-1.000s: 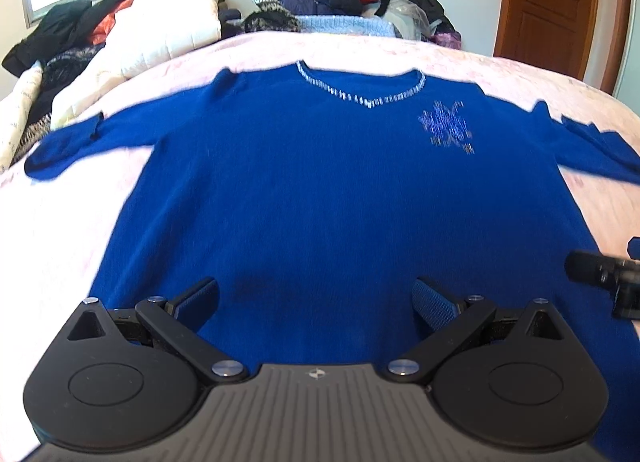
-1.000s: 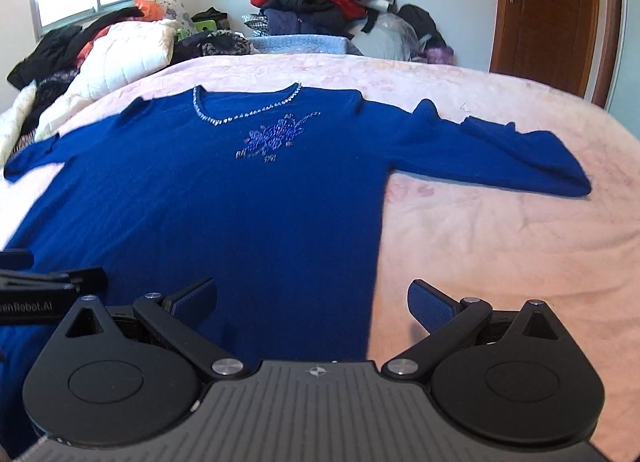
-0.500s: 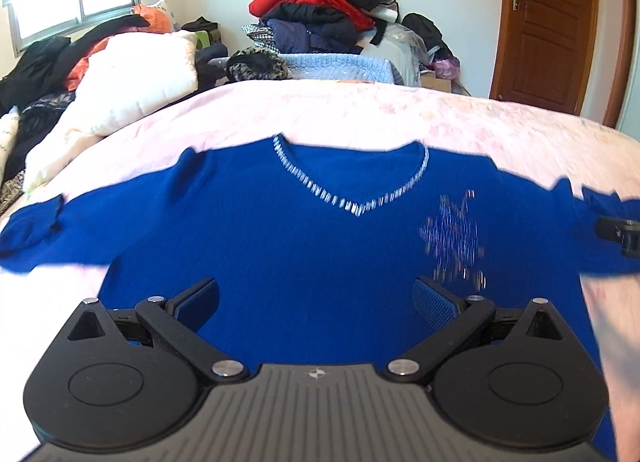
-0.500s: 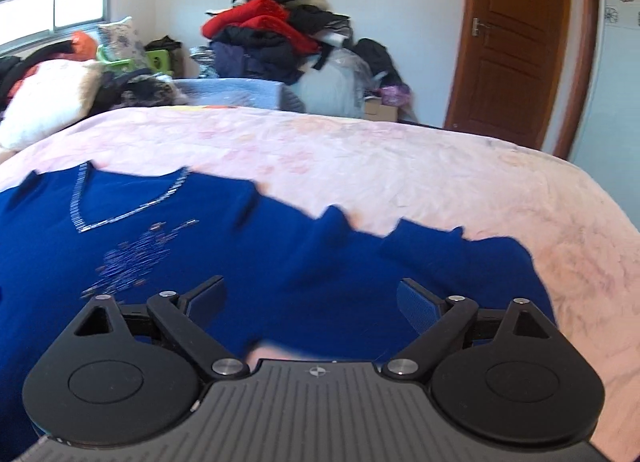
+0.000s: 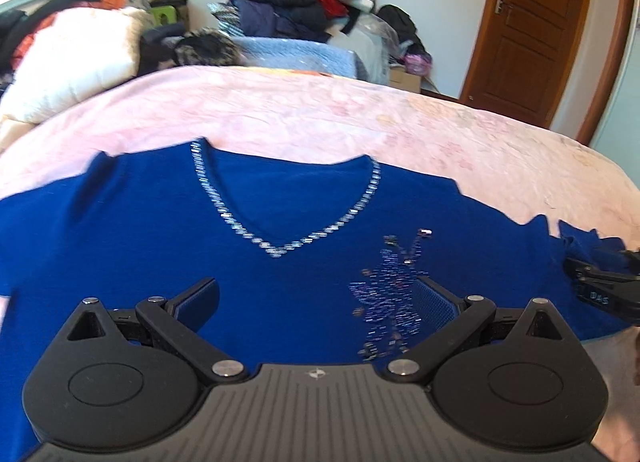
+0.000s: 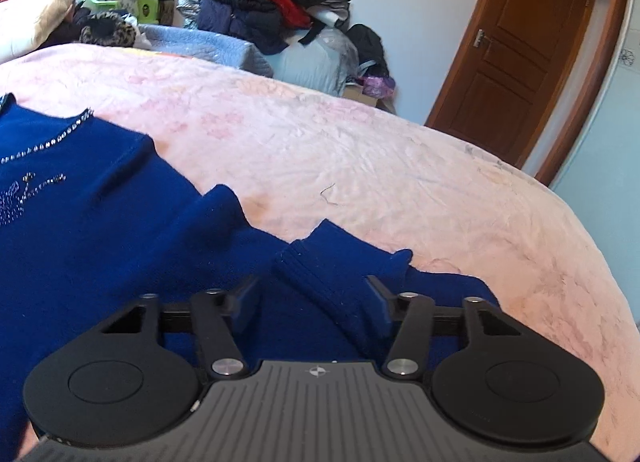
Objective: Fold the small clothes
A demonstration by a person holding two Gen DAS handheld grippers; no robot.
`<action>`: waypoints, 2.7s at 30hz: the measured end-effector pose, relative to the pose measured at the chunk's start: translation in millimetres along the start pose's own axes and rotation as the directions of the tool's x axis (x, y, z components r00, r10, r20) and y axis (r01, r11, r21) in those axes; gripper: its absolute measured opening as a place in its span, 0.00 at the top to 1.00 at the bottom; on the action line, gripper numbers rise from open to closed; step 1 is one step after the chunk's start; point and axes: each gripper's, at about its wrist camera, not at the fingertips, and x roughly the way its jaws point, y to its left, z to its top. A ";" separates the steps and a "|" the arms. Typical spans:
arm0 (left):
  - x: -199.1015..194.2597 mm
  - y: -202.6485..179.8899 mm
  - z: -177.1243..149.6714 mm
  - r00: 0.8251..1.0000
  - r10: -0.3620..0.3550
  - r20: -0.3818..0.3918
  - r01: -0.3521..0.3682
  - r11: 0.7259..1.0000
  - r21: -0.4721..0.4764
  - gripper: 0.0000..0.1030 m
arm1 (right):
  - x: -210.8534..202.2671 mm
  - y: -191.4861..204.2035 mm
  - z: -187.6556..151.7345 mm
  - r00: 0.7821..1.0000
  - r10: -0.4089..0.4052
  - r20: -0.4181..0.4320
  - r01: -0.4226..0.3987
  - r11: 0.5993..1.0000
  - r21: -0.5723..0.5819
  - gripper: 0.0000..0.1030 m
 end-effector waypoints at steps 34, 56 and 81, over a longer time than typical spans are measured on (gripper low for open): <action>150.7 -118.2 17.0 0.604 -0.753 -0.262 0.437 0.587 -0.681 0.93 | -84.1 18.0 -22.9 0.940 0.183 0.287 -0.197 0.980 0.021 0.79; 41.3 138.0 70.8 0.938 -0.340 -0.059 0.259 0.807 -0.531 0.96 | -76.7 -30.9 -44.3 0.943 0.272 0.190 -0.325 0.874 0.362 0.46; 49.6 220.3 1.1 0.899 -0.436 -0.039 0.264 0.610 -0.747 0.38 | -37.3 7.3 2.4 0.869 0.491 0.069 -0.468 0.767 0.438 0.34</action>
